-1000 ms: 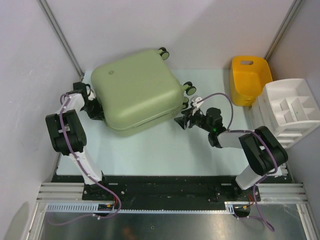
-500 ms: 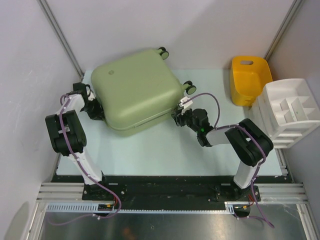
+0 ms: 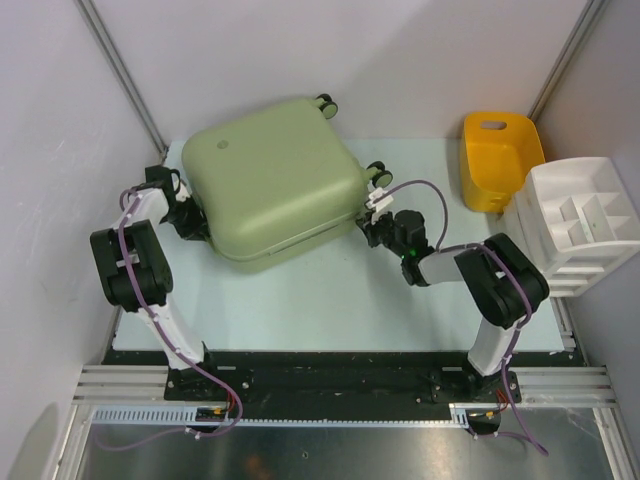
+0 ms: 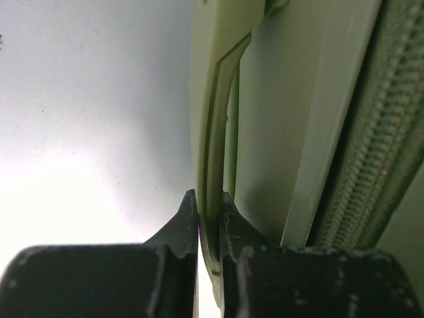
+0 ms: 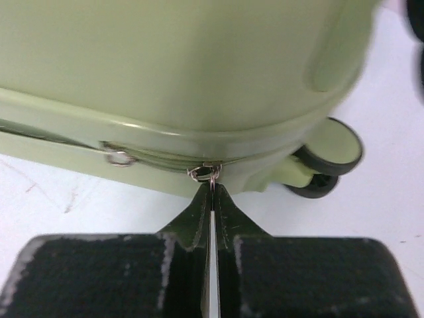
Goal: Open, take out, and arrange the luggage
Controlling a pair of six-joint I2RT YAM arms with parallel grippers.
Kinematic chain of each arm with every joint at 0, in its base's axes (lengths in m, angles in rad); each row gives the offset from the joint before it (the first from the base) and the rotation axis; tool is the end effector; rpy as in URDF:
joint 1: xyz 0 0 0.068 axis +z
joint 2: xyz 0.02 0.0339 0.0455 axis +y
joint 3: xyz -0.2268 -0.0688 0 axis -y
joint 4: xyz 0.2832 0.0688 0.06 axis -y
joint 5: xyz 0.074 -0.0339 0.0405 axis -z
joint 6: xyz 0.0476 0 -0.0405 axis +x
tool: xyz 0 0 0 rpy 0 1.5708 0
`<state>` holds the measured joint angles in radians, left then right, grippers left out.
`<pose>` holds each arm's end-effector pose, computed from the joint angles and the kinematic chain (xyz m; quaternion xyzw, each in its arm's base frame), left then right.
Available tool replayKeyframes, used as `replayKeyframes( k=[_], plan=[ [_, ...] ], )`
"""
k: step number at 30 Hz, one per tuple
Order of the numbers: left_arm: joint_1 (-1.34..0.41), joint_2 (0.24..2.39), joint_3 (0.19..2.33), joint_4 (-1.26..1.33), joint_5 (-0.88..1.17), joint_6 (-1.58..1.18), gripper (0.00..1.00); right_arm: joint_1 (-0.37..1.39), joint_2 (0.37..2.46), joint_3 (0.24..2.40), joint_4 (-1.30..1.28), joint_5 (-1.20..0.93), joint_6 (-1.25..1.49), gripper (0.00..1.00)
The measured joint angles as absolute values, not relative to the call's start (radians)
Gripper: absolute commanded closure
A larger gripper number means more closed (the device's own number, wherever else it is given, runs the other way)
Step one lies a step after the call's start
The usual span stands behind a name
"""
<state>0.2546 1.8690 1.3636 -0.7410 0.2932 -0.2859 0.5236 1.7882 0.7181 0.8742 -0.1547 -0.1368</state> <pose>0.3921 0.0878 0.1323 -0.2379 0.9472 -0.1466 0.1575 0.3221 0.1945 0.0918 -0.2962 0.7130 0.1802 0.6094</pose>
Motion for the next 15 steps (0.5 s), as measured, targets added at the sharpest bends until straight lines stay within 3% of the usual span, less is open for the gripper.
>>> replayKeyframes(
  k=[15],
  plan=[
    [0.224, 2.008, 1.558, -0.822, 0.344, -0.204, 1.00, 0.276, 1.848, 0.789, 0.873, -0.616, -0.268, 1.00]
  ],
)
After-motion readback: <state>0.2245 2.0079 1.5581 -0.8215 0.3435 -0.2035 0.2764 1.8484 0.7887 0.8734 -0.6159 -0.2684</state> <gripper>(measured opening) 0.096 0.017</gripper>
